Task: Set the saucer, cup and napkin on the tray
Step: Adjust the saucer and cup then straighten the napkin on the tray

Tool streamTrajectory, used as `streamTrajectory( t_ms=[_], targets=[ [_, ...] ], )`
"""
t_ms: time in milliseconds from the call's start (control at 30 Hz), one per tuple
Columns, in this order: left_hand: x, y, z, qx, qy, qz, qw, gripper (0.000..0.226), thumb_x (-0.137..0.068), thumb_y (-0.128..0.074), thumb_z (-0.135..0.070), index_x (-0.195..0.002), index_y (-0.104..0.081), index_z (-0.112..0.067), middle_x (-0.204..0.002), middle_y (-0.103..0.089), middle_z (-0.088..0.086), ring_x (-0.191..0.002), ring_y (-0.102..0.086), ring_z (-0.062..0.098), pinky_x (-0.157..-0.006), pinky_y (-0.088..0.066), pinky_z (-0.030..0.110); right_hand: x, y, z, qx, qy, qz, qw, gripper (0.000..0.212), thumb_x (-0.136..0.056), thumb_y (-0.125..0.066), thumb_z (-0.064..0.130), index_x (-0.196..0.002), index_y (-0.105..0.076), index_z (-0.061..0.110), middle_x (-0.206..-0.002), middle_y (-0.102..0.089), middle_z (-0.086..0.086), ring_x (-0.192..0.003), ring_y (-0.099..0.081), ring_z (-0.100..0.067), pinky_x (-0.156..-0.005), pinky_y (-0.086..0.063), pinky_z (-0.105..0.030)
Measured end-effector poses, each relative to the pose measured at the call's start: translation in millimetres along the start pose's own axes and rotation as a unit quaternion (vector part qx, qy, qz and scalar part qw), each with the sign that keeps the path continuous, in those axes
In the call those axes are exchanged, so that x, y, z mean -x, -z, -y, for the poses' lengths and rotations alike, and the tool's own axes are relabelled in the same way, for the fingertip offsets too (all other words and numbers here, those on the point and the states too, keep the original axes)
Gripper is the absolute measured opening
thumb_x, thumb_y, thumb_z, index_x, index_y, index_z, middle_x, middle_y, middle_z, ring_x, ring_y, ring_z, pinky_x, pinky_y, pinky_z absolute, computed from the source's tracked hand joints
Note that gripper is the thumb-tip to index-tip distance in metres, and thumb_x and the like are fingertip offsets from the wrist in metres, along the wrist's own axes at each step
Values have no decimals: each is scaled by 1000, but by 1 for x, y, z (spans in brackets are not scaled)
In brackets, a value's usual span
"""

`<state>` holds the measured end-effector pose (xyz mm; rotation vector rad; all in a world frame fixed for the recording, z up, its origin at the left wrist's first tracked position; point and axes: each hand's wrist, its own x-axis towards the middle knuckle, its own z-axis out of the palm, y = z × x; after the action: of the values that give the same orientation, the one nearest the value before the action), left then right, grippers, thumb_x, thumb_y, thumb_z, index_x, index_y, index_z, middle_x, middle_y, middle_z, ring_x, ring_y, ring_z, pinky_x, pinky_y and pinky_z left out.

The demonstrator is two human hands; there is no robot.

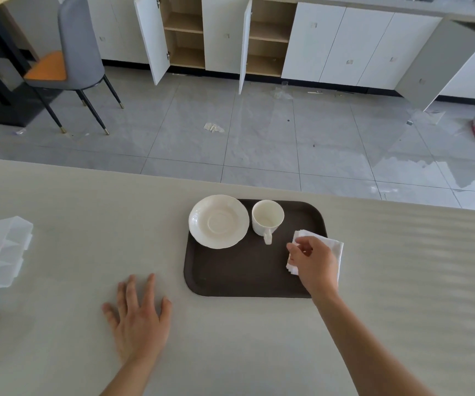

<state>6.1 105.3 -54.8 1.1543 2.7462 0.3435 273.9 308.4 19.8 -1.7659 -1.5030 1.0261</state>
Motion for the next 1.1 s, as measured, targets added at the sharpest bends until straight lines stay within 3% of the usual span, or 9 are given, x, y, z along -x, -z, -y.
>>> streamTrajectory(
  t_ms=[67,133,267,367,467,567,700,900,1100],
  targets=[
    [-2,4,-3,38,18,-12,999,75,-79,-37,-48,-145,-41,-13,-152,-39,17,-146,-26,34,-117,-11,59,2,22,-14,19,-9,-17,1000,8,-89,-68,23,-97,-69,21,-78,-70,7,-55,-68,-1,-48,-45,-9],
    [-1,6,-12,70,1,-28,997,73,-77,-46,-39,-141,-44,-4,-146,-47,20,-141,-34,39,-116,-19,58,3,44,-28,55,-12,-38,998,12,-89,-65,23,-100,-69,20,-79,-70,7,-58,-70,-11,-53,-50,-21],
    [20,5,-62,127,-156,-61,978,50,-83,-46,-35,-122,-61,-7,-120,-63,11,-113,-55,32,-97,-46,46,-2,72,-49,116,-27,-67,991,17,-90,-63,25,-103,-68,17,-89,-70,2,-74,-67,-24,-69,-52,-34],
    [39,2,-113,189,-248,-15,950,34,-85,-53,-28,-114,-67,-15,-107,-64,-2,-100,-60,19,-84,-53,34,-9,79,-55,150,-31,-61,986,24,-90,-64,27,-110,-67,15,-98,-68,0,-85,-63,-23,-74,-49,-33],
    [47,-2,-165,213,-297,48,929,36,-85,-57,-23,-120,-65,-16,-109,-63,-3,-99,-59,14,-84,-48,24,-16,80,-55,167,-35,-52,984,27,-91,-64,25,-115,-67,12,-102,-70,-2,-93,-62,-25,-80,-49,-34],
    [45,-6,-213,224,-284,120,925,46,-86,-54,-25,-132,-55,-18,-122,-57,-4,-110,-53,14,-89,-46,26,-23,80,-53,175,-26,-48,983,19,-90,-63,20,-106,-70,11,-96,-72,-4,-88,-63,-27,-77,-52,-36],
    [38,-12,-253,251,-212,185,926,44,-86,-53,-21,-130,-53,-15,-123,-55,0,-111,-52,18,-91,-46,31,-31,77,-50,177,-23,-41,983,11,-87,-62,14,-89,-72,10,-84,-72,-7,-79,-63,-30,-72,-55,-39],
    [36,-22,-260,248,-171,195,933,37,-84,-52,-16,-121,-58,-14,-117,-58,-1,-107,-52,21,-87,-47,31,-42,73,-51,175,-23,-28,984,12,-85,-62,10,-79,-71,6,-76,-72,-11,-76,-63,-34,-68,-55,-40],
    [43,-18,-256,271,-142,188,933,39,-83,-55,-20,-122,-59,-17,-115,-56,-6,-105,-50,12,-82,-38,18,-45,63,-45,171,5,-25,985,14,-84,-60,10,-77,-72,10,-74,-71,-8,-74,-63,-31,-66,-56,-39]
  ],
)
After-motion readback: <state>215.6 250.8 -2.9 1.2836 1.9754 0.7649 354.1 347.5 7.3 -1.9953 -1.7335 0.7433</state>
